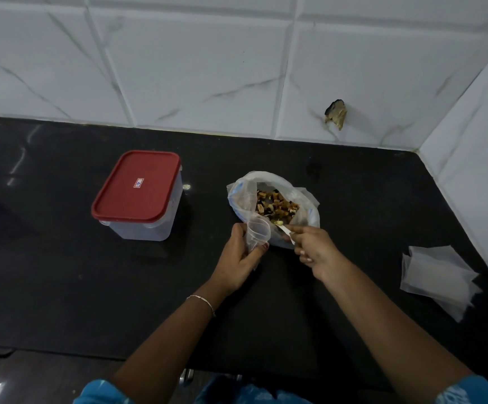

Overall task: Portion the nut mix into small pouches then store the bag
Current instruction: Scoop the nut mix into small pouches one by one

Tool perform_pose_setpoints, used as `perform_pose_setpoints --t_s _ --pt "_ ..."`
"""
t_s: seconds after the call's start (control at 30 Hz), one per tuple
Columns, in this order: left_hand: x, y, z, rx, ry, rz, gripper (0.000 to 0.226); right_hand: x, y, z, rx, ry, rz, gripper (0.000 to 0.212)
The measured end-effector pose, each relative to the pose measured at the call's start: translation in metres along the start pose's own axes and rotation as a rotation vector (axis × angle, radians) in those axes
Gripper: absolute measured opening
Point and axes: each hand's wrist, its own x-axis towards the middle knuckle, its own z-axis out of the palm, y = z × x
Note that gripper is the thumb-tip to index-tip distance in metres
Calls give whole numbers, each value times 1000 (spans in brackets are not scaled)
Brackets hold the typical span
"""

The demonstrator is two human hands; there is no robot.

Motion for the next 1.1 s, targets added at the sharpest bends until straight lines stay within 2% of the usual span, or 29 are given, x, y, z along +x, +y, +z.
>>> perform_pose_setpoints --t_s 0.17,0.37,0.5,0.67,0.77,0.97,1.03,1.1 --pt "-7 -5 4 -30 91 9 50 -5 -6 -5 39 -12 -2 22" --pt "-6 -5 0 16 165 46 43 -16 -23 -18 -14 13 -74 23" --pt "4 5 -7 13 146 15 53 -26 -44 -25 -70 -2 -156 26" --pt "23 24 -11 179 129 36 32 -39 -77 -34 -138 -73 -260 27" --pt "31 31 -13 145 88 26 30 -46 -93 -37 -186 -118 -300 27" --pt "38 49 -9 -16 85 65 34 -55 -106 -27 -493 -55 -401 29" --pt "38 54 -7 -69 80 85 39 -58 -109 -22 -602 -18 -474 30" --pt "39 56 -4 -113 75 90 45 -61 -111 -17 -822 27 -594 30"
